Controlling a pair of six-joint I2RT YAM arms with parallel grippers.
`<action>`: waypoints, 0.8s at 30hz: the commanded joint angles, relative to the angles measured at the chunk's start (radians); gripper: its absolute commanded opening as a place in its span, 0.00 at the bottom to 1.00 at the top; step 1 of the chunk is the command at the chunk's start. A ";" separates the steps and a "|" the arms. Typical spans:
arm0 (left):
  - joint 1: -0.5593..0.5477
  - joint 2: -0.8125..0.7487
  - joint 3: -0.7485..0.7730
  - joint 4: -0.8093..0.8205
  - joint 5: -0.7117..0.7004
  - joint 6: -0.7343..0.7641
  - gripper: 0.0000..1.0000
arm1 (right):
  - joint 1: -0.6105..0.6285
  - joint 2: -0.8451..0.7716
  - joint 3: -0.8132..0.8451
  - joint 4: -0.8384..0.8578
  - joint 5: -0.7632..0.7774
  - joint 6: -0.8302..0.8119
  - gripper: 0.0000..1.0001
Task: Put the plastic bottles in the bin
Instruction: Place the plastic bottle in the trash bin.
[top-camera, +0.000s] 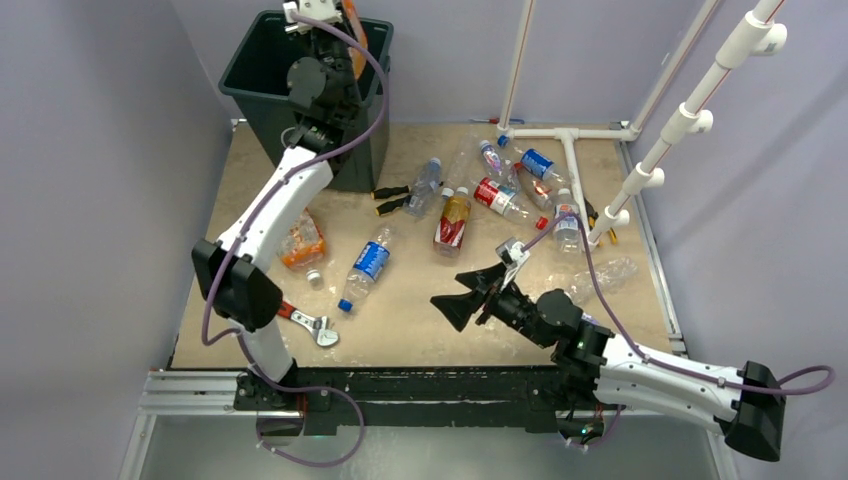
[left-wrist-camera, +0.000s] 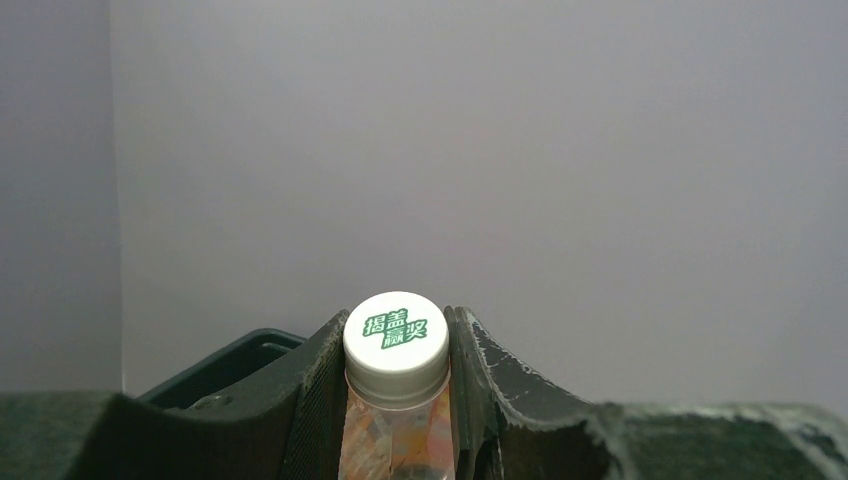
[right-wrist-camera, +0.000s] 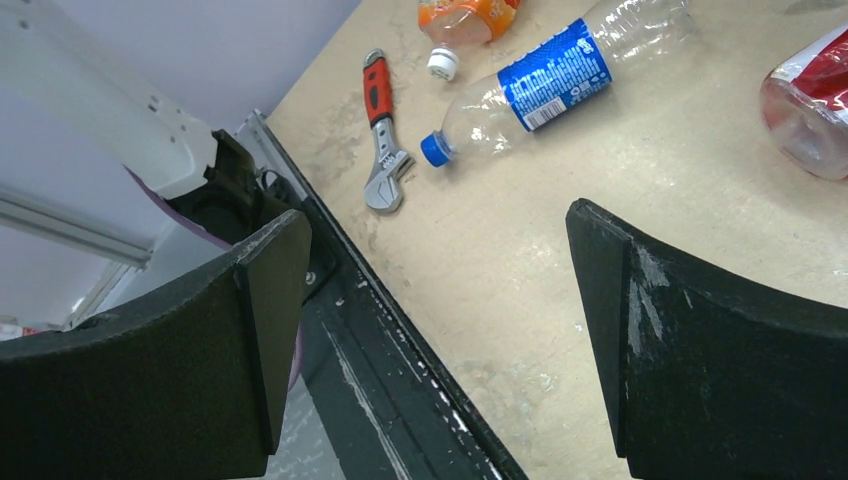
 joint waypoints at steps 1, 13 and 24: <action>0.027 0.087 0.052 0.129 0.000 -0.031 0.00 | 0.003 -0.056 -0.040 0.101 0.002 0.019 0.97; 0.030 0.204 -0.017 0.193 -0.065 -0.039 0.00 | 0.003 -0.201 -0.032 -0.130 0.100 -0.045 0.98; 0.028 0.115 0.001 -0.047 -0.062 -0.146 0.93 | 0.003 -0.204 0.048 -0.237 0.175 -0.074 0.99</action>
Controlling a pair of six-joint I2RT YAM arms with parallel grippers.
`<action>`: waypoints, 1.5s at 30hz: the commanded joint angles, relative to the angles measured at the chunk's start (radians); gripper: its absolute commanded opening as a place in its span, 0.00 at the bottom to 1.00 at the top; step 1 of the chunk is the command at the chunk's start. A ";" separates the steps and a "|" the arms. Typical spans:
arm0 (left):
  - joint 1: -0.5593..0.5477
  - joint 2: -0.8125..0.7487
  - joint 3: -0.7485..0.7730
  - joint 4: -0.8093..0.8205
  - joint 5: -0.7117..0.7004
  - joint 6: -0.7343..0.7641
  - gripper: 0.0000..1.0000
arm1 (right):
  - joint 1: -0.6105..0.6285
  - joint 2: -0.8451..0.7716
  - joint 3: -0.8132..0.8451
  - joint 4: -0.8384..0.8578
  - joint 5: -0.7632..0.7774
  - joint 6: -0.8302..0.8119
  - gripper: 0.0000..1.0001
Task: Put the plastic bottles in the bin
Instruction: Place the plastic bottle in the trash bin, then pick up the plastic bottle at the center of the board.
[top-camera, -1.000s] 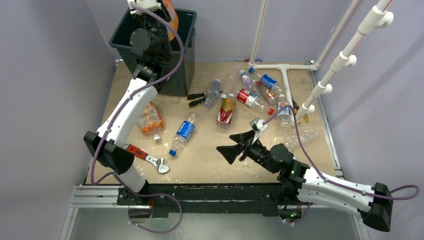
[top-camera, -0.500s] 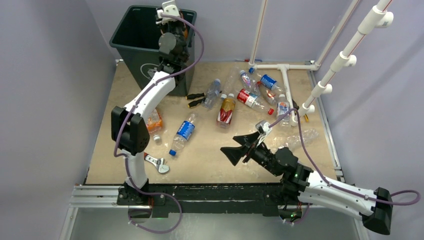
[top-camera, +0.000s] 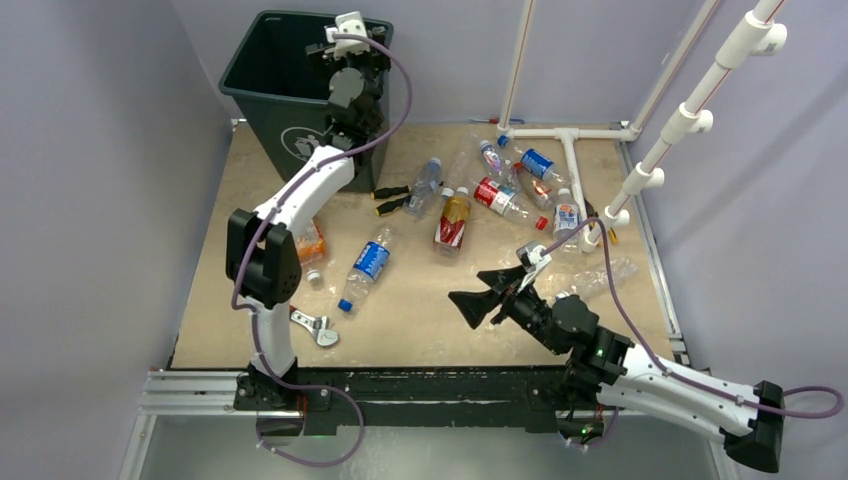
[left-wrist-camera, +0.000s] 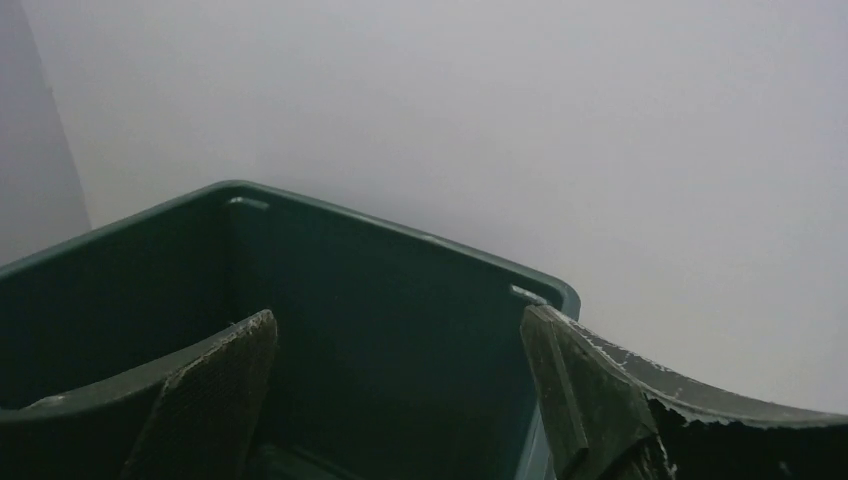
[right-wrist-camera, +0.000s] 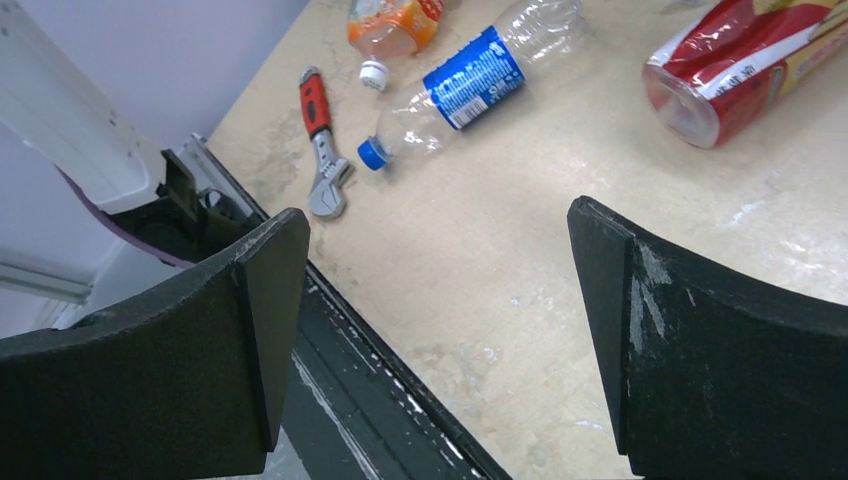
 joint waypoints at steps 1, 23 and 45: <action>0.003 -0.135 0.066 -0.122 -0.016 -0.103 0.94 | 0.003 -0.014 0.085 -0.077 0.066 -0.039 0.99; -0.065 -1.013 -0.746 -0.995 0.574 -0.761 0.99 | -0.019 0.364 0.257 -0.206 0.516 0.298 0.99; -0.157 -1.309 -1.200 -0.961 0.597 -0.792 0.99 | -0.309 0.989 0.484 0.031 0.240 0.306 0.99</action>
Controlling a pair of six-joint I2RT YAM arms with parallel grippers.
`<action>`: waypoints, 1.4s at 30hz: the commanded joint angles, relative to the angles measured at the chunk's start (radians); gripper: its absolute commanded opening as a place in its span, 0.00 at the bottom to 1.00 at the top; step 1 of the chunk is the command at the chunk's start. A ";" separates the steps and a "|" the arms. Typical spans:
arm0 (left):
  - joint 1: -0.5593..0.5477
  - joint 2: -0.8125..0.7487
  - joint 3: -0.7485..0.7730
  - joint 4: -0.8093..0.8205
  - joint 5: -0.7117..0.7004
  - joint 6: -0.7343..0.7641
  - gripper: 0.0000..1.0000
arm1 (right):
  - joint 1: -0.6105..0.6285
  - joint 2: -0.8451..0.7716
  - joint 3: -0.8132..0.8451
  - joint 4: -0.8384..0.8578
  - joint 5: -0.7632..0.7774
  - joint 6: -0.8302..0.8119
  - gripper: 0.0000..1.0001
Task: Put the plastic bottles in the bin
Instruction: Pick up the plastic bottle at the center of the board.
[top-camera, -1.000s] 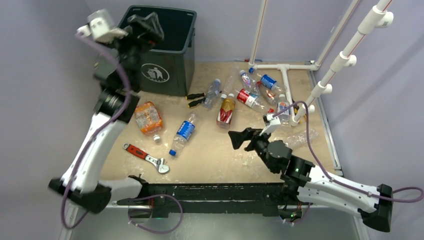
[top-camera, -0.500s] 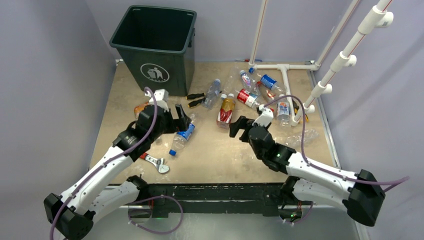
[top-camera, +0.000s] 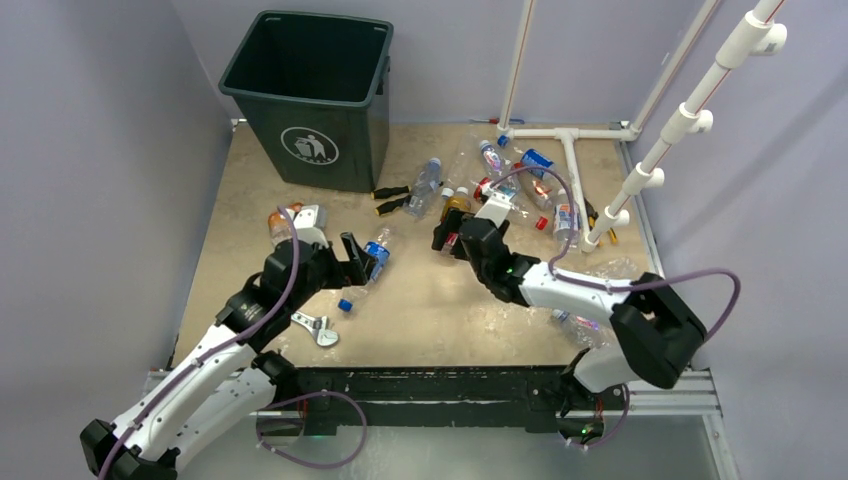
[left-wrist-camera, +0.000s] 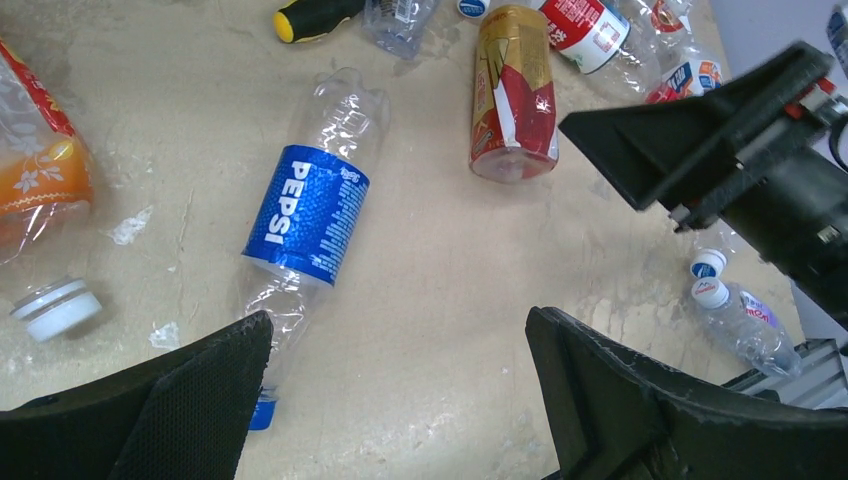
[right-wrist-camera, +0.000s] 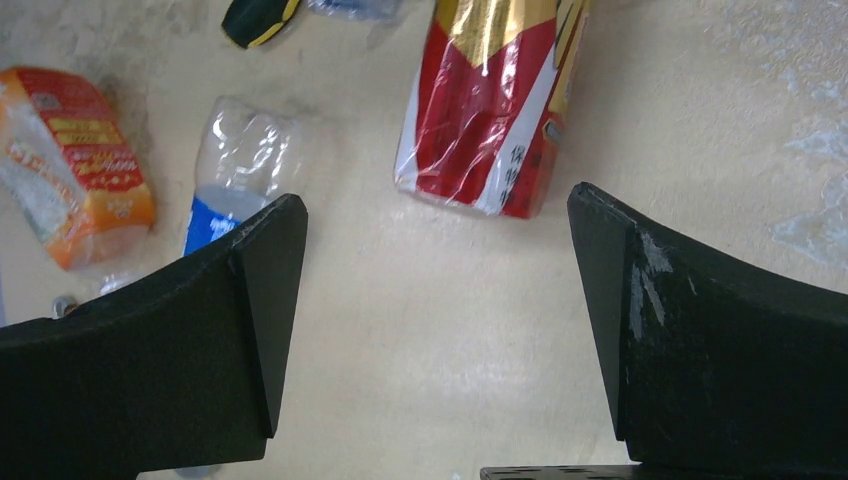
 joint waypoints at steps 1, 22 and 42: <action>-0.004 -0.042 -0.011 0.033 0.013 -0.021 0.99 | -0.048 0.097 0.074 0.024 -0.006 0.050 0.99; -0.023 -0.115 -0.037 0.027 -0.030 -0.032 0.98 | -0.063 0.399 0.234 -0.012 0.016 -0.049 0.92; -0.025 -0.155 -0.027 0.051 -0.037 -0.039 0.99 | 0.129 -0.076 -0.132 0.264 -0.090 -0.387 0.48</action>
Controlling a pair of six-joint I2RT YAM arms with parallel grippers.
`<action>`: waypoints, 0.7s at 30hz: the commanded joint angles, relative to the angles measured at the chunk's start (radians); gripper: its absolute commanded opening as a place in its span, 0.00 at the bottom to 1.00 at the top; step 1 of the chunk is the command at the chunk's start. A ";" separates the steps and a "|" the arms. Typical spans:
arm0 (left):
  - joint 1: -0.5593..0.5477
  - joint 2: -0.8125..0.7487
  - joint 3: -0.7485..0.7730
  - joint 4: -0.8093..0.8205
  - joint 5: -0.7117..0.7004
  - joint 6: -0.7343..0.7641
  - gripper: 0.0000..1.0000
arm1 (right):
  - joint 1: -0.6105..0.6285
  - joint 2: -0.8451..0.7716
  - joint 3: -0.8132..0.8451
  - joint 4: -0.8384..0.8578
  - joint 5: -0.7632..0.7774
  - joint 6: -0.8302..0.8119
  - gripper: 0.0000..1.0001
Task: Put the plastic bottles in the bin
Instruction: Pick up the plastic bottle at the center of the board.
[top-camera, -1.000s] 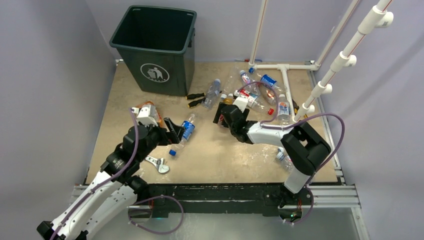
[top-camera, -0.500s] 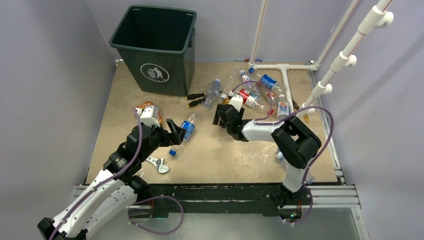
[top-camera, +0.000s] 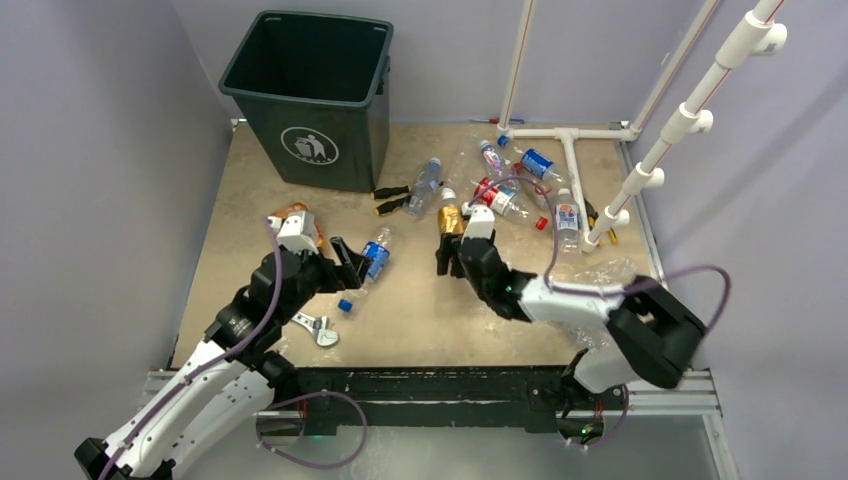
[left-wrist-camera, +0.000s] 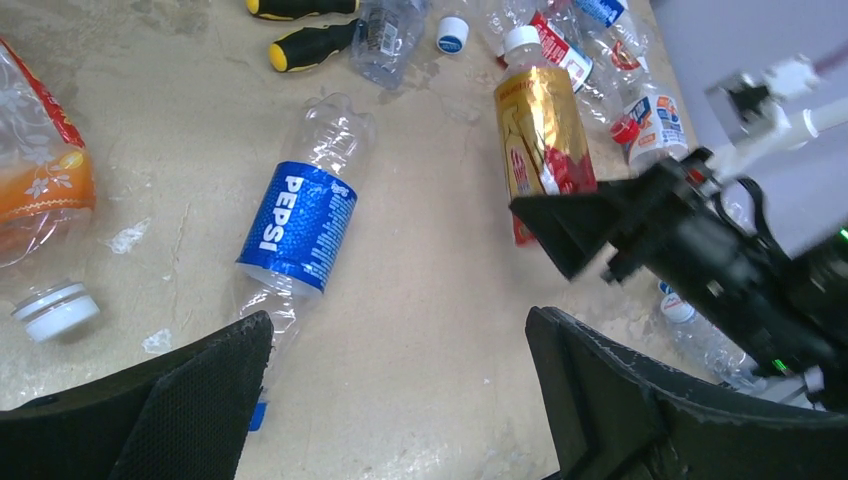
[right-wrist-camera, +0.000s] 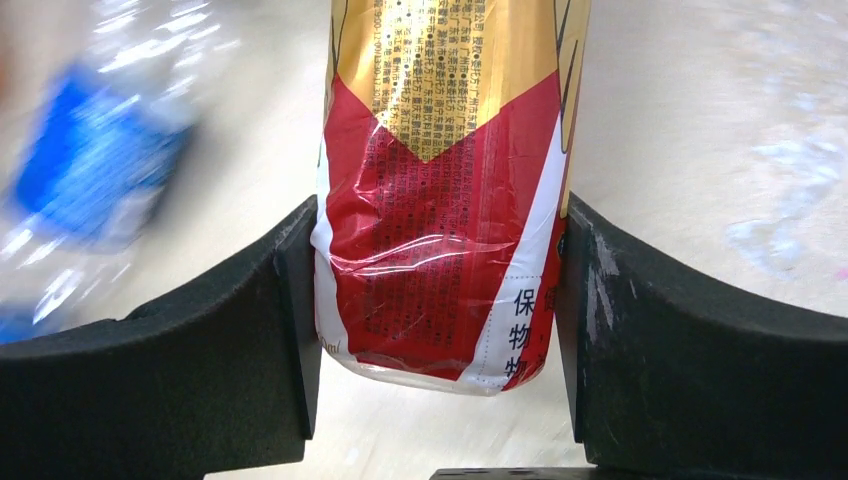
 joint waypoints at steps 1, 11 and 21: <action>-0.005 -0.046 0.012 0.067 0.003 -0.015 0.99 | 0.159 -0.255 -0.115 0.193 -0.125 -0.219 0.48; -0.004 -0.174 -0.167 0.625 0.197 -0.090 0.99 | 0.208 -0.857 -0.441 0.441 -0.589 -0.192 0.45; -0.005 0.133 -0.086 0.892 0.467 -0.152 1.00 | 0.208 -0.916 -0.536 0.538 -0.638 -0.141 0.41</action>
